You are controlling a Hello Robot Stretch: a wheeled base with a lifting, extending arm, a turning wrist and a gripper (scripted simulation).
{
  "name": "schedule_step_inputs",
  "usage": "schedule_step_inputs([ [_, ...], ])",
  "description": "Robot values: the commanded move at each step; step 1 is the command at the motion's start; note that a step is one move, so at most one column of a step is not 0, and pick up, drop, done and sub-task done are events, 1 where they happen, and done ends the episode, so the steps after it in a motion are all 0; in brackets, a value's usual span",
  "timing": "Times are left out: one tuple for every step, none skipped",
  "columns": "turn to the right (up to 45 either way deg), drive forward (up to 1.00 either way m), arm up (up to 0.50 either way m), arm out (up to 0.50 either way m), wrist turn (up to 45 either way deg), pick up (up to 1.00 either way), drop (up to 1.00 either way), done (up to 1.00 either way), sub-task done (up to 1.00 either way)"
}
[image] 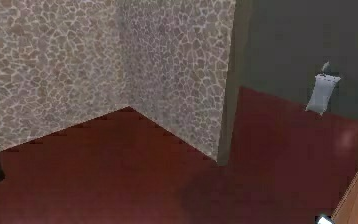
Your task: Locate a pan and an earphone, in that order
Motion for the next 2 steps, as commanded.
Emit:
schedule_step_inputs([
  [0.0, 0.55, 0.00, 0.00, 0.0, 0.00, 0.00, 0.00, 0.00],
  [36.0, 0.00, 0.00, 0.00, 0.0, 0.00, 0.00, 0.00, 0.00],
])
